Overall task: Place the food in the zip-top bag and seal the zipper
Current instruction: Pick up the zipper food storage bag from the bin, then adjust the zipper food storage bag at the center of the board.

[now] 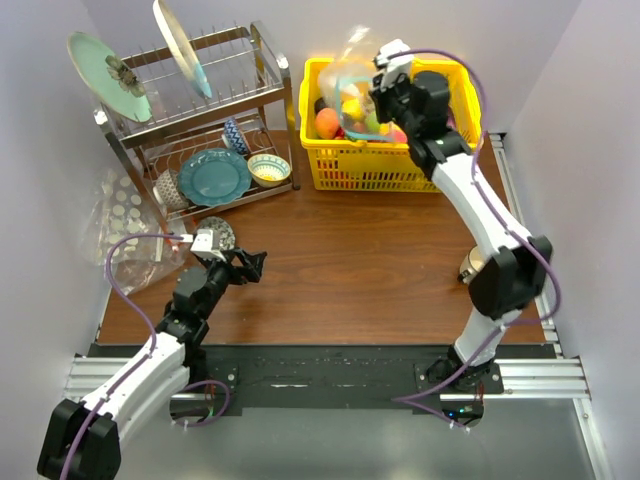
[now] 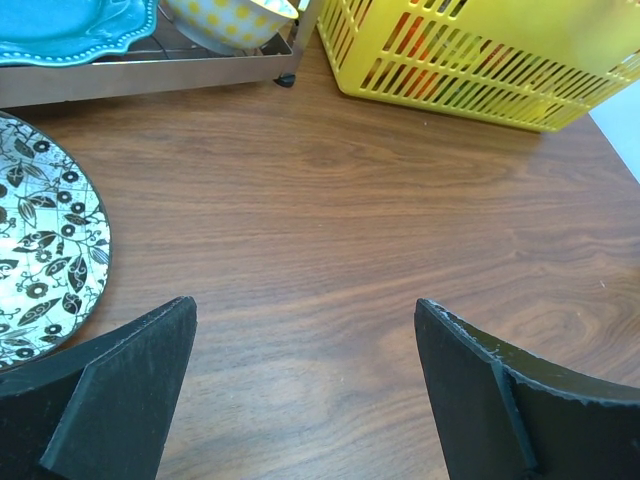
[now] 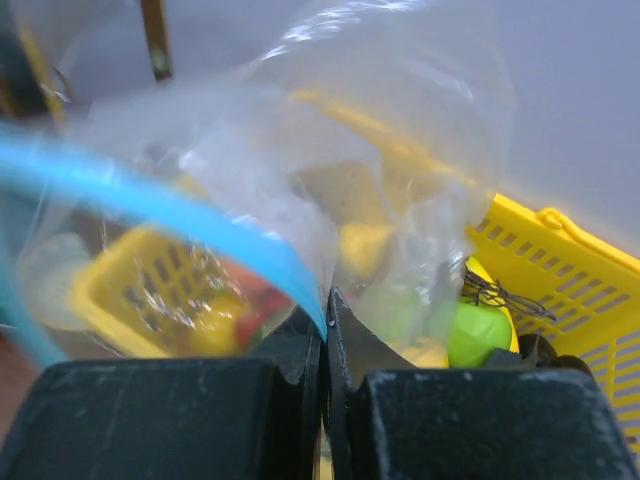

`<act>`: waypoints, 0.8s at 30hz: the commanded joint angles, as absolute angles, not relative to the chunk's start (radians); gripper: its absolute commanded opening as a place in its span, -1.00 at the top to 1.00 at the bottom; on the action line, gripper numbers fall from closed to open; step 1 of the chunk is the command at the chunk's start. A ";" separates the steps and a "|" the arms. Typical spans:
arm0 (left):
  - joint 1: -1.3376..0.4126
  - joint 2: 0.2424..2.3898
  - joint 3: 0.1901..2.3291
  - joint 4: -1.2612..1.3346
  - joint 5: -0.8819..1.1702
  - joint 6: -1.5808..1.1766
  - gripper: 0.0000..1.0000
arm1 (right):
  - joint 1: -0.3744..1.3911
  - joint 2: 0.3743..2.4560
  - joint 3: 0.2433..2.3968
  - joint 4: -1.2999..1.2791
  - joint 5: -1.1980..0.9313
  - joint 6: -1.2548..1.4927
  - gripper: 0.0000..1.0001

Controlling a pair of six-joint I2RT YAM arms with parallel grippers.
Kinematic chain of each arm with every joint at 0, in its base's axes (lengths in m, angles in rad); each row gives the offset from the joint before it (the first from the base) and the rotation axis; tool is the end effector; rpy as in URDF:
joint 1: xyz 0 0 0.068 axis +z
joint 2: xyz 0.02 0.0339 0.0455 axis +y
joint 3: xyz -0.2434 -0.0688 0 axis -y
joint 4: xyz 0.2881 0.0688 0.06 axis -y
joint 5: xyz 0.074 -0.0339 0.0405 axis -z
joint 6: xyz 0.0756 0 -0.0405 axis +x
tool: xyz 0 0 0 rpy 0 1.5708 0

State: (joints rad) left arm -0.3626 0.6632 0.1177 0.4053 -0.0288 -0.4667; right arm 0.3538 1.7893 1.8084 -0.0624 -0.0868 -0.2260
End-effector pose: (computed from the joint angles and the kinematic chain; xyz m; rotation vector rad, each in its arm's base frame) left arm 0.2380 -0.0880 0.1443 -0.1127 1.7431 -0.5883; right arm 0.4751 0.1824 0.4101 -0.5261 1.5285 0.1688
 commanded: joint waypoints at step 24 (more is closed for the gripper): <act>-0.497 0.719 0.401 0.623 0.479 -0.638 -0.82 | 0.408 1.071 0.917 -0.023 -0.264 1.003 1.00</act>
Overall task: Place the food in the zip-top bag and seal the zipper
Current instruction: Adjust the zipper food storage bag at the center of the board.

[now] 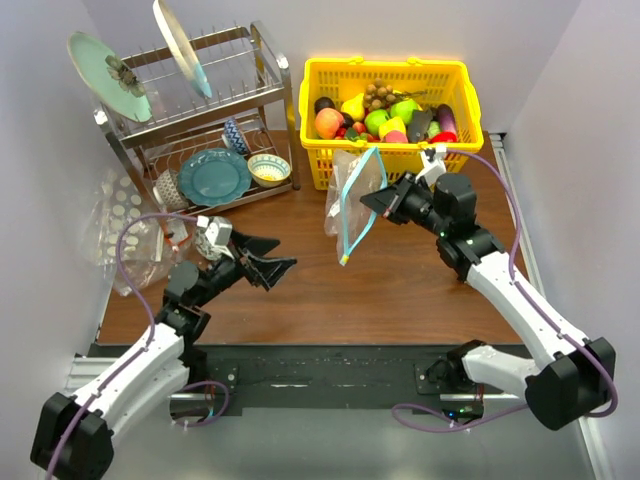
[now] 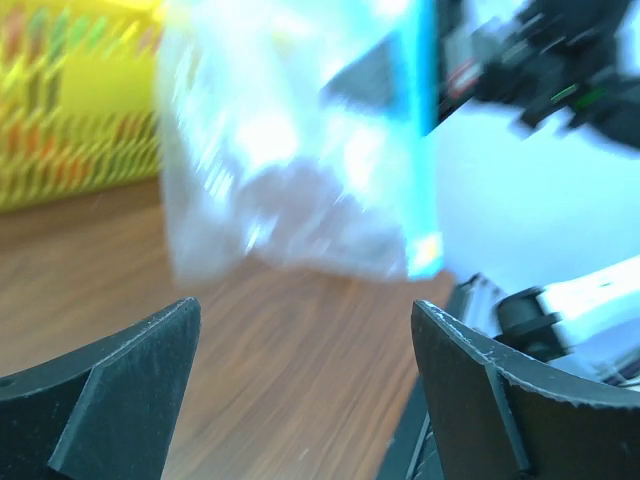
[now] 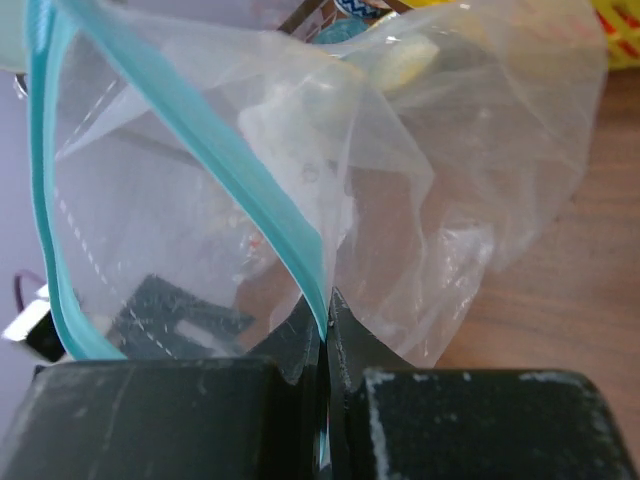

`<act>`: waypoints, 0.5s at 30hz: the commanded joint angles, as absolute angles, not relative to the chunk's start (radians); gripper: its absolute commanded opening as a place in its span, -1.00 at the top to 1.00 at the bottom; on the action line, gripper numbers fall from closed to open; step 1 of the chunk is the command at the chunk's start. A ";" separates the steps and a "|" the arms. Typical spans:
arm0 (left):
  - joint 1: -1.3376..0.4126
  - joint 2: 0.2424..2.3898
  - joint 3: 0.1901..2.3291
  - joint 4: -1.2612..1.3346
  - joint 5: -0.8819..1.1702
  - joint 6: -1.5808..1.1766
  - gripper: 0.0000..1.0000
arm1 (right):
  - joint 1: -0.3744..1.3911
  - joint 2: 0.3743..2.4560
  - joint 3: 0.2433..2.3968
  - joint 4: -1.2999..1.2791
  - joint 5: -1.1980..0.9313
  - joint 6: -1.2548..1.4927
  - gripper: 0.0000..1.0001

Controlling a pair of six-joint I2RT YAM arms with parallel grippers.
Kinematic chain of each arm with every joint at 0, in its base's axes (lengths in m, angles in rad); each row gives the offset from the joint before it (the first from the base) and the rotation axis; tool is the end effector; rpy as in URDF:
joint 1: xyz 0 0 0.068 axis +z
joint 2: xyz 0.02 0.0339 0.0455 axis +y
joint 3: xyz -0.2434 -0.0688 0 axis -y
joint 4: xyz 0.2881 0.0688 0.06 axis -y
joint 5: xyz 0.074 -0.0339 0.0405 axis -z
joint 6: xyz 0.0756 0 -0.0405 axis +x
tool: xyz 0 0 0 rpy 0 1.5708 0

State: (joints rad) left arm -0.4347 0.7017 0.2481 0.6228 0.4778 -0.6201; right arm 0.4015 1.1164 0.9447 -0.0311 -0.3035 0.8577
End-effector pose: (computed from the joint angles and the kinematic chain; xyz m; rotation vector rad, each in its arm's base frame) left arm 0.2198 -0.1404 0.2221 0.2872 1.5068 -1.1893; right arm 0.3137 0.1577 0.3127 0.1996 1.9108 1.1509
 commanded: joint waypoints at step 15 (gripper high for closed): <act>-0.836 1.146 0.971 0.128 -0.029 -0.445 -0.76 | 0.419 1.085 0.870 -0.123 -0.176 0.991 1.00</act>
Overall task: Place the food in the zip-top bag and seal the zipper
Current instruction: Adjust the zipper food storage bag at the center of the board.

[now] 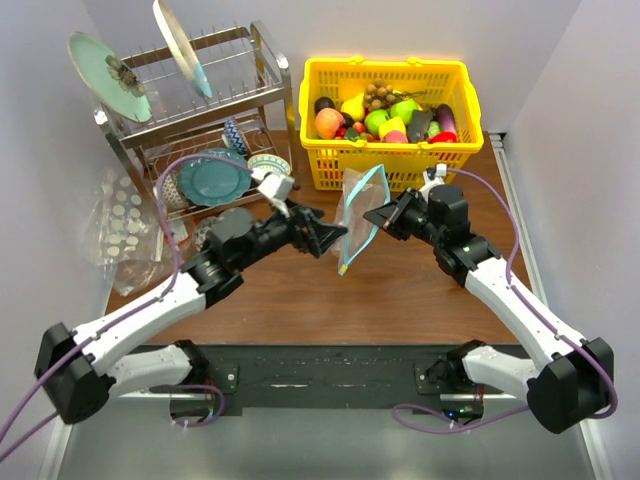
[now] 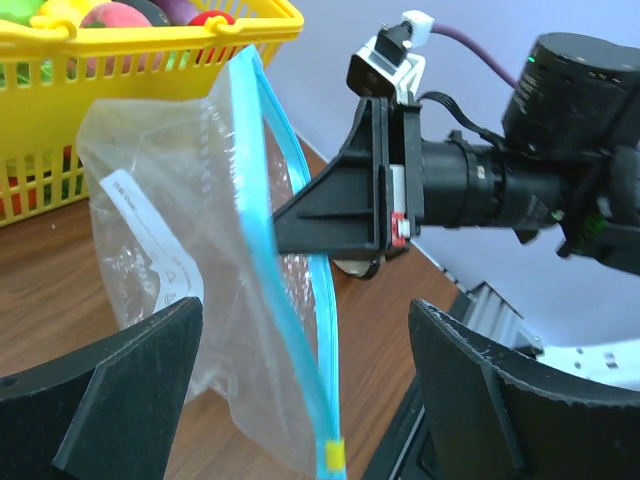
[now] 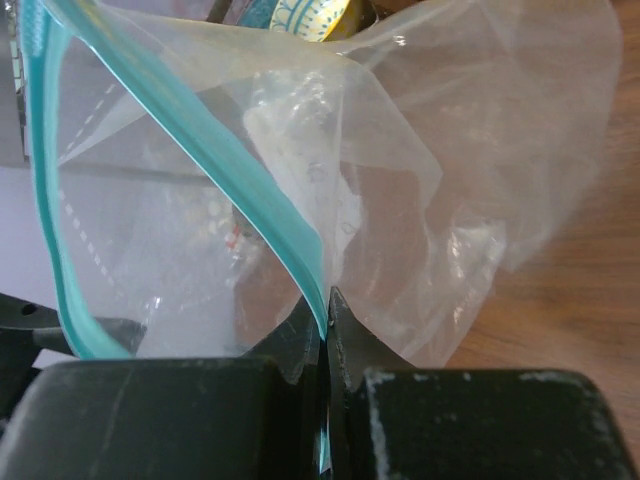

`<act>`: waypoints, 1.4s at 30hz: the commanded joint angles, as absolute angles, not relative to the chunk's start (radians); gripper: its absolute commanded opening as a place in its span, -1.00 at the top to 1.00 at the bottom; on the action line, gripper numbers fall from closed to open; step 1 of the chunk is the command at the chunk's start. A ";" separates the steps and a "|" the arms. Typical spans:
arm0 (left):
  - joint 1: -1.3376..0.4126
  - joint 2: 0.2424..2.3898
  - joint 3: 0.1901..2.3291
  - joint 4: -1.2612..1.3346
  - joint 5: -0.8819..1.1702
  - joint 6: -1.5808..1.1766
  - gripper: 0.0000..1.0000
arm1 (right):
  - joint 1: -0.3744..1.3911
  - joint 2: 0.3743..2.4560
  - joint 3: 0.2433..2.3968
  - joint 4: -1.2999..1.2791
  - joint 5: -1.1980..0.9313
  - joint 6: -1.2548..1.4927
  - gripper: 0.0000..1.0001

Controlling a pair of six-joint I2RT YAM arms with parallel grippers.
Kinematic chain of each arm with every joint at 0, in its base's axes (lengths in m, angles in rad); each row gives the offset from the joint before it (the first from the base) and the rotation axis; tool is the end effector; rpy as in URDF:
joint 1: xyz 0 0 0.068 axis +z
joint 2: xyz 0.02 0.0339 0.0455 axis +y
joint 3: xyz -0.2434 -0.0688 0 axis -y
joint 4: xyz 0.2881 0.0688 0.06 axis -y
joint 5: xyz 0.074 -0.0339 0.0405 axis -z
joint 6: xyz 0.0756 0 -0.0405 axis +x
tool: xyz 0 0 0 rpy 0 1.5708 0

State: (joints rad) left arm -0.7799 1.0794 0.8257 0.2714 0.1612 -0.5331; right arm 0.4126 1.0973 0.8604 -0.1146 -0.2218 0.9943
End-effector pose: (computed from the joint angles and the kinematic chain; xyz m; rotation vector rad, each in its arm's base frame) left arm 0.2387 -0.2531 0.3165 0.3415 1.6389 -1.1433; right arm 0.3065 0.1523 0.2700 0.4426 2.0442 1.1191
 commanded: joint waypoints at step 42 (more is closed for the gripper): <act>-0.957 1.186 1.280 -0.838 -1.027 -0.548 1.00 | 0.419 1.255 0.934 -0.133 -0.259 0.833 -0.97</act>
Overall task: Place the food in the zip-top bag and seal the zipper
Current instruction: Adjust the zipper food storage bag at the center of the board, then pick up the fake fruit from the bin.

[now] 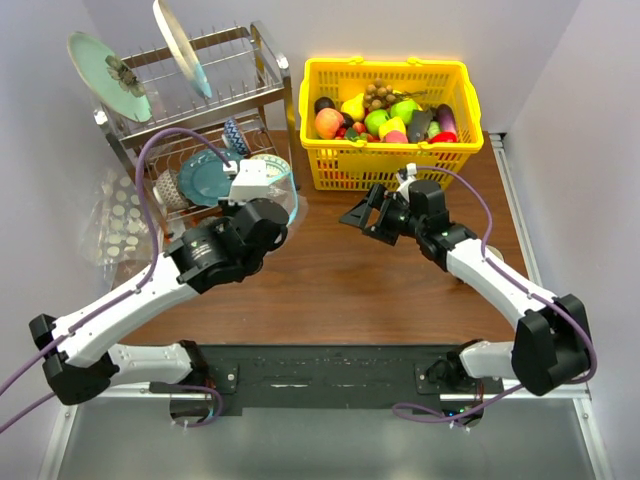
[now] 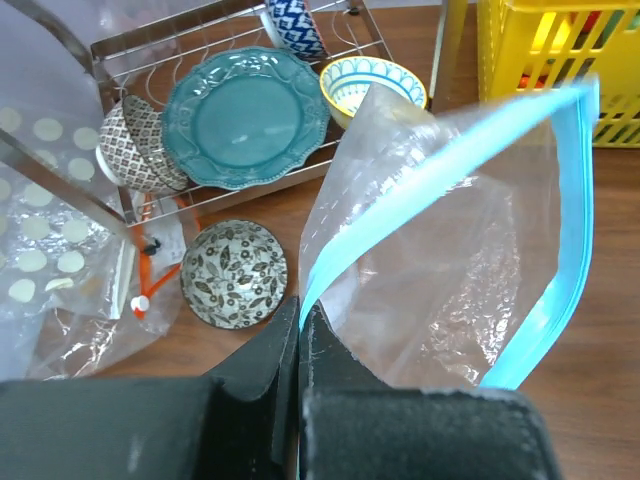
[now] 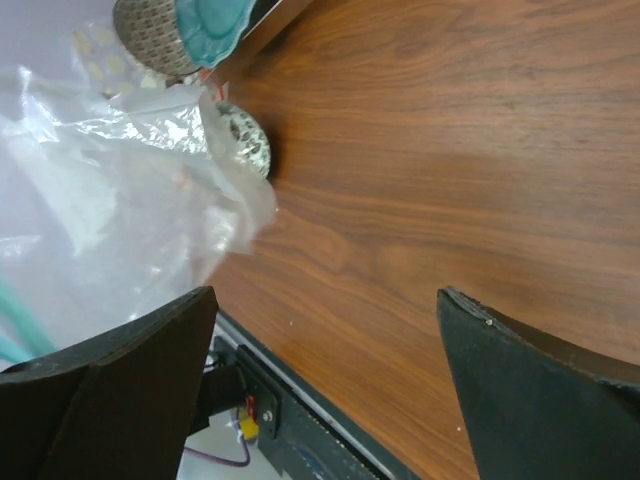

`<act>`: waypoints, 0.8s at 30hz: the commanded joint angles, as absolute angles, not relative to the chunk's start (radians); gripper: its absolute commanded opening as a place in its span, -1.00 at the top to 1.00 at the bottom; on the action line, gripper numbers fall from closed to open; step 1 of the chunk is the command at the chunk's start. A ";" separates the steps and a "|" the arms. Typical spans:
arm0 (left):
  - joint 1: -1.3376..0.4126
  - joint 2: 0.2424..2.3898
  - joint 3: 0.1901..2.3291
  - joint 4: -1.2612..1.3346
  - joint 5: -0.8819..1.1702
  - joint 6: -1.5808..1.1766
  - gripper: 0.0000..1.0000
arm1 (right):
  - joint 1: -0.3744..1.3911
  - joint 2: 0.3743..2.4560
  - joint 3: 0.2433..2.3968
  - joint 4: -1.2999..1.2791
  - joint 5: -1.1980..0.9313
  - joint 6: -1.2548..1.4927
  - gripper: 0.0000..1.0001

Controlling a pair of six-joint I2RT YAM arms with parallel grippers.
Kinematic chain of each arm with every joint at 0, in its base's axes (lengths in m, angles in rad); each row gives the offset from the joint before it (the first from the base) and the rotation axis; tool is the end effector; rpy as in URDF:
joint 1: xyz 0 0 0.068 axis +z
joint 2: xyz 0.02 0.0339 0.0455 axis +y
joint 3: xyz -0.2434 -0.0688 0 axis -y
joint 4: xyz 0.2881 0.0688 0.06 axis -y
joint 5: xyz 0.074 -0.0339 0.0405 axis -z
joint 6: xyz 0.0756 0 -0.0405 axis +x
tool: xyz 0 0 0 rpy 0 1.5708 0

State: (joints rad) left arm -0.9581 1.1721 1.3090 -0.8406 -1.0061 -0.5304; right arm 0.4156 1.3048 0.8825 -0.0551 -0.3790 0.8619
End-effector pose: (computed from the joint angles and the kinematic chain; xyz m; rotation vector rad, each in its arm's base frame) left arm 0.2190 -0.2005 0.3625 -0.0686 1.9269 0.1704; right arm 0.3286 0.1756 0.2187 0.2377 2.2139 1.1430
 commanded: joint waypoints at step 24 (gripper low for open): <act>-0.925 1.273 0.899 -0.302 -0.649 -0.538 1.00 | 0.403 1.294 1.455 -0.484 0.106 0.272 -0.97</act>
State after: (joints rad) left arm -0.9390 1.3201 0.9409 -0.4156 -0.6979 -0.5388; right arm 0.4091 1.2610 1.2373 -0.4202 -0.0223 0.4309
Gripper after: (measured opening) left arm 0.019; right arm 0.980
